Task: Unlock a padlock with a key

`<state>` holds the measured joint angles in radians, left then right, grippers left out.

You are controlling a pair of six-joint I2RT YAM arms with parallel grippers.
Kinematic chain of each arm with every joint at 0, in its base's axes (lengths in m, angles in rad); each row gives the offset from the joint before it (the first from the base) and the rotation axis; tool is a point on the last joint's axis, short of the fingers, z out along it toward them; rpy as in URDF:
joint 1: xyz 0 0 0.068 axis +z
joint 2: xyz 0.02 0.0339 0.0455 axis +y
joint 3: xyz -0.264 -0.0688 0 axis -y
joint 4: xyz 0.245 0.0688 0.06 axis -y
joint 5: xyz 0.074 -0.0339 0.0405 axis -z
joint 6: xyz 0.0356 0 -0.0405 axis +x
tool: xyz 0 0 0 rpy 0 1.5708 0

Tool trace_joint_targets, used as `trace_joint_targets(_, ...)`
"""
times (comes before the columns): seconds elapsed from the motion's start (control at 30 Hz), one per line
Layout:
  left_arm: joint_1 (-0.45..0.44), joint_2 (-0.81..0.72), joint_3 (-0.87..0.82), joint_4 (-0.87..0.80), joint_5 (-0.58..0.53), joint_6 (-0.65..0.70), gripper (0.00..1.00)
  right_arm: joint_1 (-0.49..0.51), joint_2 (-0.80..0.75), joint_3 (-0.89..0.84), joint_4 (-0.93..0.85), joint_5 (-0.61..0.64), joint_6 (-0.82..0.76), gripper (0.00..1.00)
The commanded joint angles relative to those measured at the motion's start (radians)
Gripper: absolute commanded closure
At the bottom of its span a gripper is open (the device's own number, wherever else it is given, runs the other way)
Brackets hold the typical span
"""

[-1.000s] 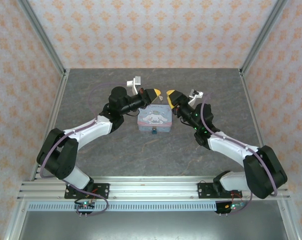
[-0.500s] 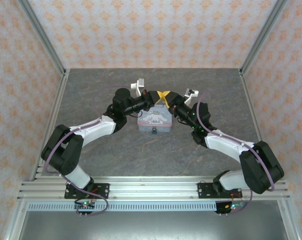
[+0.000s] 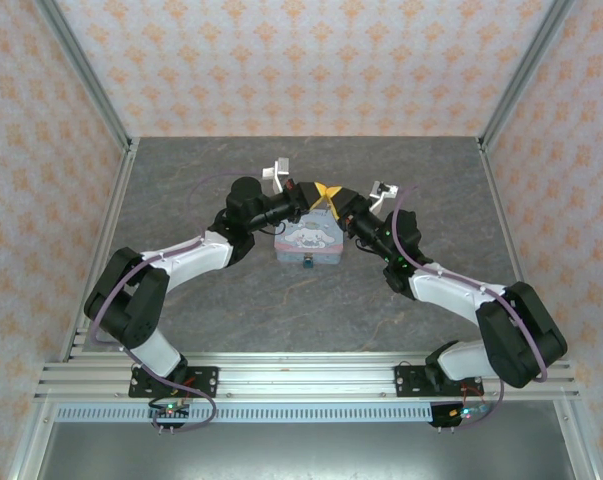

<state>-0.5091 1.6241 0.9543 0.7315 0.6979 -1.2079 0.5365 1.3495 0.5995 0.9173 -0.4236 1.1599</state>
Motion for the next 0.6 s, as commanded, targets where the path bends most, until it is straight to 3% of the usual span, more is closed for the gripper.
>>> trace_joint_targets(0.0, -0.005, 0.006, 0.008, 0.069, -0.027, -0.013, 1.00, 0.011, -0.013, -0.022, 0.043, -0.021, 0.001, 0.71)
trace_joint_targets(0.33, -0.005, 0.012, 0.011, 0.077, -0.038, -0.026, 1.00, 0.014, -0.026, -0.058, 0.047, -0.009, 0.000, 0.80)
trace_joint_targets(0.57, -0.006, 0.013, 0.005, 0.079, -0.039, -0.028, 1.00, 0.013, -0.025, -0.053, 0.046, -0.002, 0.002, 0.79)
